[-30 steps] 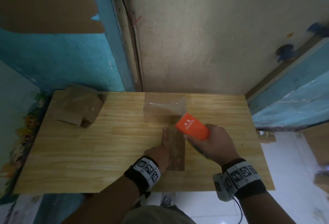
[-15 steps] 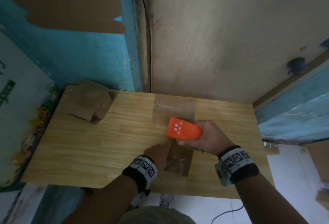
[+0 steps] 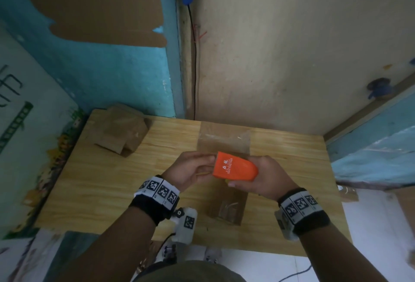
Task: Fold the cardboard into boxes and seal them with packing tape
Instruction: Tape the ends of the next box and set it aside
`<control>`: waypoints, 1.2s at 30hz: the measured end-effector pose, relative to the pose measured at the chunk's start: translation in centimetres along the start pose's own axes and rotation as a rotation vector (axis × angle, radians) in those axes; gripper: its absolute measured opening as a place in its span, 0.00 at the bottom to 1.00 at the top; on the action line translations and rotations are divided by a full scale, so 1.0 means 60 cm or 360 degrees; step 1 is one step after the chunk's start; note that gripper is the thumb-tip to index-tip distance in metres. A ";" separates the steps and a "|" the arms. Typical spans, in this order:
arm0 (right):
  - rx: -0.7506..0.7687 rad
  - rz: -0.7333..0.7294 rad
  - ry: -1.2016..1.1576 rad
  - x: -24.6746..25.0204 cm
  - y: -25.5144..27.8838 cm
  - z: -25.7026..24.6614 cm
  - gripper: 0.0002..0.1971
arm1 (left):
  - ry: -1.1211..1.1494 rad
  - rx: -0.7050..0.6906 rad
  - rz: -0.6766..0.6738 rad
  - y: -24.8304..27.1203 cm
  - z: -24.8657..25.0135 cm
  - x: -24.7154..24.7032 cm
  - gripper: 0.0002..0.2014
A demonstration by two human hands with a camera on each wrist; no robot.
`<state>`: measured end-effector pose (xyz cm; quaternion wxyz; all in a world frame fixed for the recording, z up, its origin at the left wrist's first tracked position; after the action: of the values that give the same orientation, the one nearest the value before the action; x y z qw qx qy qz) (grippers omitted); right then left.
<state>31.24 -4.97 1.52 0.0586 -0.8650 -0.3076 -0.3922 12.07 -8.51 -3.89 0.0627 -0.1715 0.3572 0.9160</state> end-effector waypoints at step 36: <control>-0.0004 0.0001 -0.0216 0.001 0.020 0.026 0.39 | 0.0567 0.0391 -0.0217 -0.032 -0.057 -0.007 0.22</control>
<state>32.97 -5.35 0.68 0.0365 -0.8897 -0.3101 -0.3331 13.84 -9.41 -7.27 0.0808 -0.3453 0.4591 0.8145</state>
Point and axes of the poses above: each hand's wrist, its own y-axis away from the middle knuckle, its own x-axis out of the back of the hand, z = x × y, the point moved 9 cm from there along -y, towards the middle knuckle, and after that the axes turned 8 degrees about x, right-handed, at the moved point
